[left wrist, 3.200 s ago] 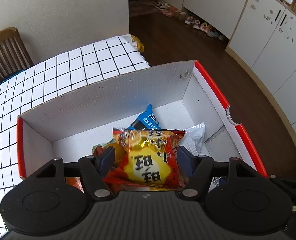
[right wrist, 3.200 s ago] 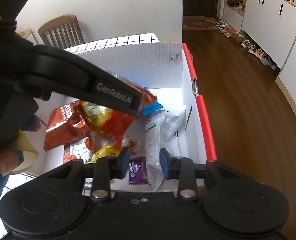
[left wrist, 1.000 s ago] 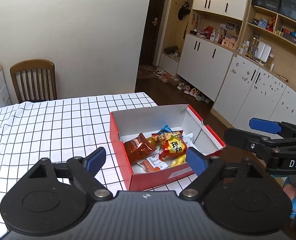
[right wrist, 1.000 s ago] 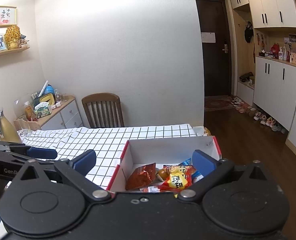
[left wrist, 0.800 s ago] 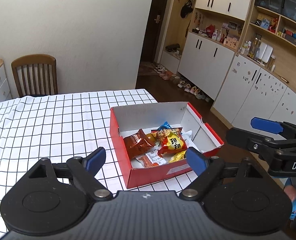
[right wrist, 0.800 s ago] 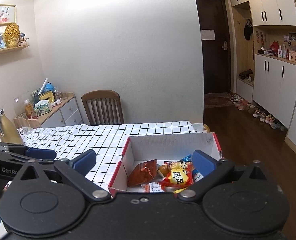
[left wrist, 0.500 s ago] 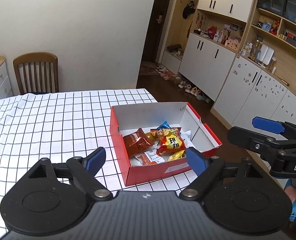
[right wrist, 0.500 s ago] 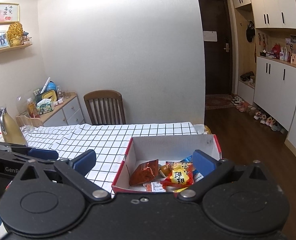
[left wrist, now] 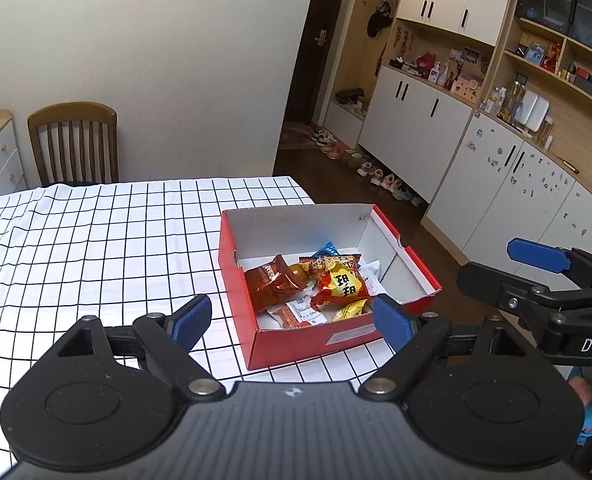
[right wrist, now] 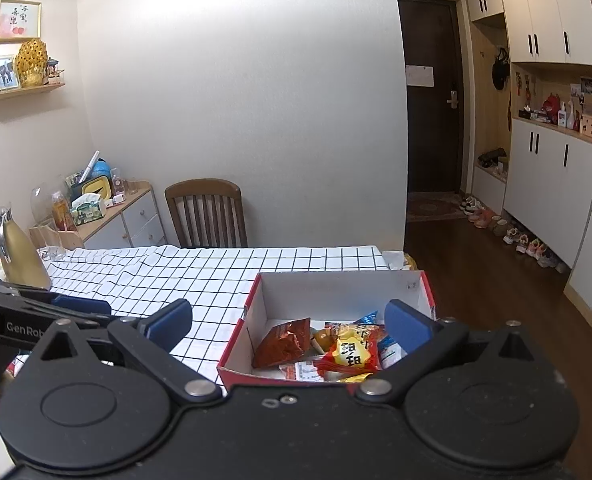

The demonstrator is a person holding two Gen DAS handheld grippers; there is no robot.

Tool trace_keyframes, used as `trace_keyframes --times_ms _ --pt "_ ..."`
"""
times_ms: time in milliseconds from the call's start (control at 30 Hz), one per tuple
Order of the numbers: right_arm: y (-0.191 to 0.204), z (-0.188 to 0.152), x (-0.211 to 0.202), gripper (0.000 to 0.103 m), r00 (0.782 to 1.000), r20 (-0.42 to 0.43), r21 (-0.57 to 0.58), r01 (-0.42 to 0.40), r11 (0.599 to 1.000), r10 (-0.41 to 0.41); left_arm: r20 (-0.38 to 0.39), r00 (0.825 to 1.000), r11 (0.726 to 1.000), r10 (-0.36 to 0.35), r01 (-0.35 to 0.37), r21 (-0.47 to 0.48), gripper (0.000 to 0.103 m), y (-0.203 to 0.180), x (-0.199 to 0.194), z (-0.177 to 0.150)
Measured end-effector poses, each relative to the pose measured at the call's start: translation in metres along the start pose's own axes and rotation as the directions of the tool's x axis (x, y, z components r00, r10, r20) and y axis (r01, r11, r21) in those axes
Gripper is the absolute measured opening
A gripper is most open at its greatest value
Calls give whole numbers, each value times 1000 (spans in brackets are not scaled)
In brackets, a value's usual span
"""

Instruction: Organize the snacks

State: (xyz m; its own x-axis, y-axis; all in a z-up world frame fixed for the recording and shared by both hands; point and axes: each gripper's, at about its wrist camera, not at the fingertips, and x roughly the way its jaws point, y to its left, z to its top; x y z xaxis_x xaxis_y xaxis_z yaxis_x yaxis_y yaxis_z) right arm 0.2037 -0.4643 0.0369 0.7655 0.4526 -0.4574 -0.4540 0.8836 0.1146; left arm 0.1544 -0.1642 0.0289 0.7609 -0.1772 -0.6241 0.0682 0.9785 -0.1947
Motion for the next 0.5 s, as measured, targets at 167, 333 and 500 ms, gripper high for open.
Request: trace_keyframes --times_ms 167,333,500 --pt "0 -2 -1 103 1000 -2 -2 4 1000 -4 -1 1000 1000 0 0 -2 88 0 0 0" --pt "-1 -2 -1 103 1000 -1 -2 10 1000 -10 -1 1000 1000 -7 7 2 88 -2 0 0" --pt "-2 -1 -1 103 1000 -6 8 8 1000 -8 -3 1000 1000 -14 14 6 88 -3 1 0"
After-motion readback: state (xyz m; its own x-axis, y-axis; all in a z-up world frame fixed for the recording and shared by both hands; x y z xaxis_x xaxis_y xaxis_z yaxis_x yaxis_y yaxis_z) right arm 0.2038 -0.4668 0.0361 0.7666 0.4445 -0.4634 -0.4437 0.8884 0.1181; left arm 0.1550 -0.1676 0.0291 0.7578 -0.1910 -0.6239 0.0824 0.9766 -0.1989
